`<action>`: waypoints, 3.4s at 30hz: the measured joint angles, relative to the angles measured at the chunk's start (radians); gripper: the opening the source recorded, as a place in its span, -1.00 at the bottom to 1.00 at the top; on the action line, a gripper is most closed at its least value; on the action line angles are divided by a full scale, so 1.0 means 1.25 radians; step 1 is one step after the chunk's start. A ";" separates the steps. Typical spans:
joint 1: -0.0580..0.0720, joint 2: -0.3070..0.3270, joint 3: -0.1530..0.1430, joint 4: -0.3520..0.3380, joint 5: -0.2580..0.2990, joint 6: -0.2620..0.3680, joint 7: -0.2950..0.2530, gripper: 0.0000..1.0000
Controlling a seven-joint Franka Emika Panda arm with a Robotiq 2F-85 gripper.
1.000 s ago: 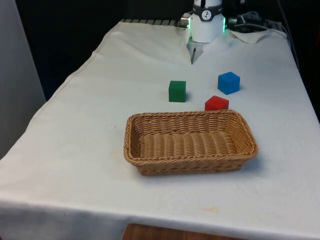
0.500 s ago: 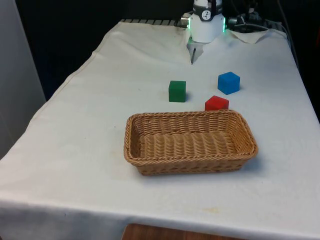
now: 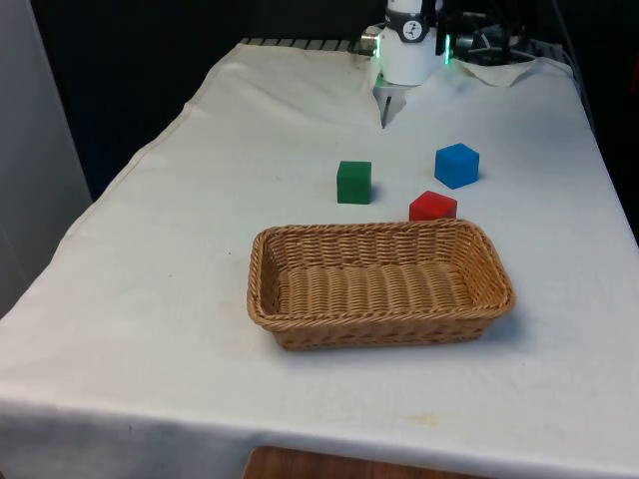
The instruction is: Pick up the blue cube and place it into the basket.
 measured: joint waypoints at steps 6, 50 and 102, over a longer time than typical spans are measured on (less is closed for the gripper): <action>0.000 0.001 0.003 -0.030 0.015 0.034 0.006 1.00; -0.003 0.248 0.005 -0.077 0.050 0.288 0.200 1.00; -0.004 0.398 -0.034 -0.066 0.044 0.440 0.223 -0.52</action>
